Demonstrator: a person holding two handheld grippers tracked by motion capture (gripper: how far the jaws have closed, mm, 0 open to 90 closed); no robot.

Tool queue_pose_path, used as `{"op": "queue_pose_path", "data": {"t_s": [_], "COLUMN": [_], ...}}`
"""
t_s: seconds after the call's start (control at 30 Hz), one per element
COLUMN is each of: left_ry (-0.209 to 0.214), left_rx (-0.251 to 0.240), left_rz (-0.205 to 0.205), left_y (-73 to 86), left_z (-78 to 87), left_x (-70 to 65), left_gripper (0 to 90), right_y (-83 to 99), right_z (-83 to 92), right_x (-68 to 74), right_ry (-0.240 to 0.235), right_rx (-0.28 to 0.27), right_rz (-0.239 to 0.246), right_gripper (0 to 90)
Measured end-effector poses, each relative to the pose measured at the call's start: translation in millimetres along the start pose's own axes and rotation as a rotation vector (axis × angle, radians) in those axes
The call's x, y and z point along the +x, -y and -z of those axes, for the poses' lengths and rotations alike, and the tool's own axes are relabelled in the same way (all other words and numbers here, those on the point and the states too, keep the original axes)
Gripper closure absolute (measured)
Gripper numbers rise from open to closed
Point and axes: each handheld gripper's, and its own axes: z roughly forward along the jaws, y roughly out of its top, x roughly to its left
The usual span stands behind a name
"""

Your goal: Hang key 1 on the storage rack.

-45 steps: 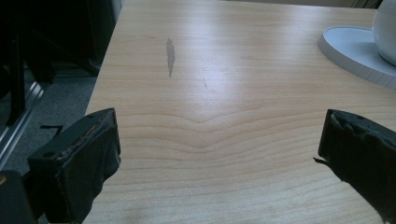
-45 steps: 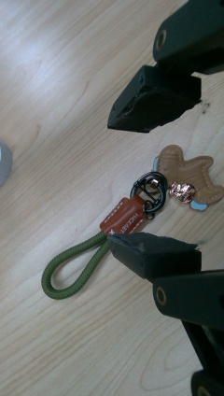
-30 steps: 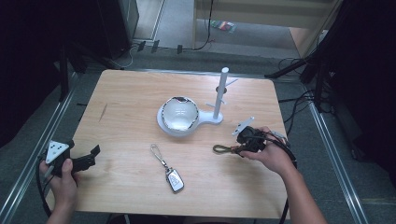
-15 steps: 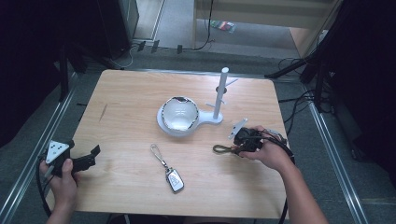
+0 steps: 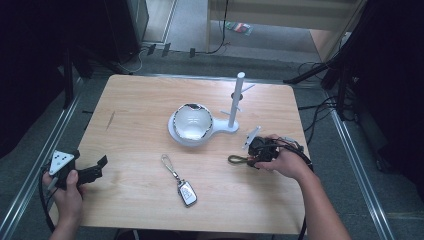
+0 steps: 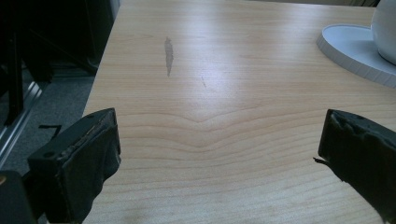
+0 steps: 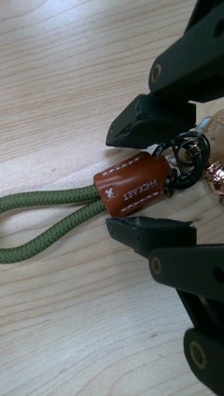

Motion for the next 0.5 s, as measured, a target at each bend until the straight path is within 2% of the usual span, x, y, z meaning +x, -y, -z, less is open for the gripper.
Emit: {"op": "queue_pose_path", "data": {"t_s": [0.13,0.5], "left_ry": [0.001,0.0], "left_rx": [0.002,0.005], "left_rz": [-0.002,-0.003], "left_y": [-0.1,-0.3], "left_z": [-0.1,-0.7], "left_x": [0.1,-0.2], "left_gripper": [0.0,0.0], "right_y": [0.5,2.1], "right_z": [-0.1,-0.1], "right_x": [-0.9,-3.3], "right_ry": [-0.011,-0.052], "right_rx": [-0.008,-0.009], "right_rz": [0.004,-0.037], "right_gripper": [59.3,65.1]}}
